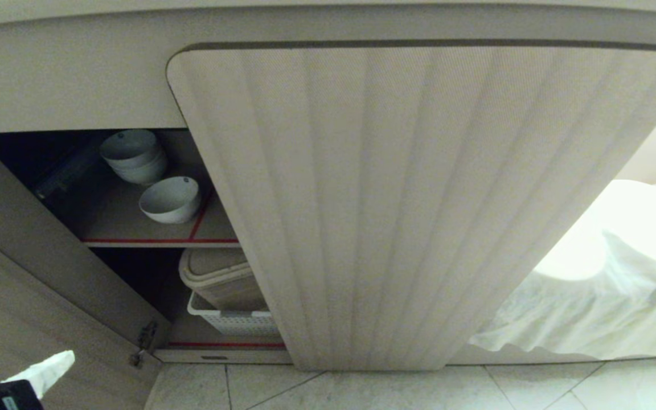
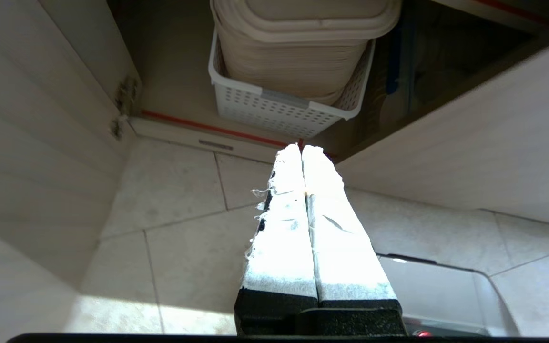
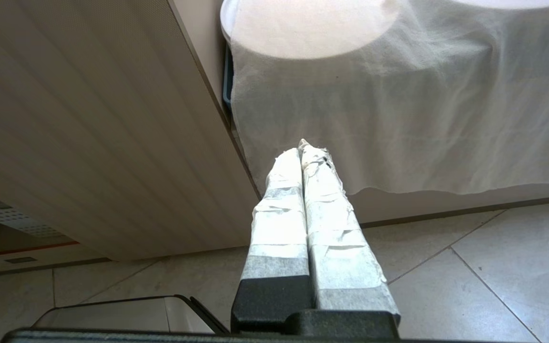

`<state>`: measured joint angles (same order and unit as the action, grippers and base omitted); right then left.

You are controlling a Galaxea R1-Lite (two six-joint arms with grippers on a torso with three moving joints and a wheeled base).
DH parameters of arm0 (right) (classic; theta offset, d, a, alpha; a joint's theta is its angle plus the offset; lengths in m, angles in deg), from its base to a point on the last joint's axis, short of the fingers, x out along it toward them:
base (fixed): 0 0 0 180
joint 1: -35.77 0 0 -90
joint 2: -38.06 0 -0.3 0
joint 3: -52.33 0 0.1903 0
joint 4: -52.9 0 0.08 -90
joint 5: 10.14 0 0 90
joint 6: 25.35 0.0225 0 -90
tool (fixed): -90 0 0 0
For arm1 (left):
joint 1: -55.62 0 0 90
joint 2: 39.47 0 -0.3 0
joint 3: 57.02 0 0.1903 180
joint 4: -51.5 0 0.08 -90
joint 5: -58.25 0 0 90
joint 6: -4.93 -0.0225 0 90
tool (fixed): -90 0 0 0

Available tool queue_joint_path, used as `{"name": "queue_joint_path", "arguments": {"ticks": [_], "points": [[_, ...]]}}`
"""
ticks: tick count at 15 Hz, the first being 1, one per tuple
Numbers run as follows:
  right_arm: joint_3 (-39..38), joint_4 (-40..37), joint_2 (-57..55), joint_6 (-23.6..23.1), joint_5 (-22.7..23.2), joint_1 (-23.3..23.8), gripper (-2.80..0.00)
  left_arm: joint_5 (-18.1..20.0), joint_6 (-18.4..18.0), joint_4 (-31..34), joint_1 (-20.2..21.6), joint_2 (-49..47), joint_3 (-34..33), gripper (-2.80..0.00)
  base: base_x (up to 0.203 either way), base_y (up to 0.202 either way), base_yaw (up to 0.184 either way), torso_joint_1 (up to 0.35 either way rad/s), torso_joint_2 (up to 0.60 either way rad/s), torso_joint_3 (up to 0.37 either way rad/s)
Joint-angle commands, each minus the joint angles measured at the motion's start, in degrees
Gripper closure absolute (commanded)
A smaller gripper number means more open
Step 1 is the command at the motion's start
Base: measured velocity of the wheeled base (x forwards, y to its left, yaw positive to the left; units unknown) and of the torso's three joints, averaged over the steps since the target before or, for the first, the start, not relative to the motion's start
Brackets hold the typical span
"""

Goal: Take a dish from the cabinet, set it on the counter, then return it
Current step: Take the bowl from the cabinet

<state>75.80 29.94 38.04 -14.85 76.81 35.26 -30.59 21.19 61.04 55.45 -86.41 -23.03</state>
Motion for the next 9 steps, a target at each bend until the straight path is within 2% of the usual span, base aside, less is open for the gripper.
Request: {"name": "queue_joint_path", "arguments": {"ticks": [1,5,9], "points": [[-0.01,0.02,0.02,0.05,-0.03,-0.02,0.0,-0.01,2.03,-3.08,-0.03,-8.45,0.02,0.0,0.0,0.0,0.0,0.0,0.0,0.0],[-0.01,0.02,0.02,0.05,-0.03,-0.02,0.0,-0.69,7.28,-11.01,0.03,-18.27,0.41,0.0,0.0,0.0,0.0,0.0,0.0,0.0],[-0.01,0.02,0.02,0.05,-0.03,-0.02,0.0,-4.19,10.74,-19.58,0.0,-27.8,1.33,0.0,0.0,0.0,0.0,0.0,0.0,0.0]]}}
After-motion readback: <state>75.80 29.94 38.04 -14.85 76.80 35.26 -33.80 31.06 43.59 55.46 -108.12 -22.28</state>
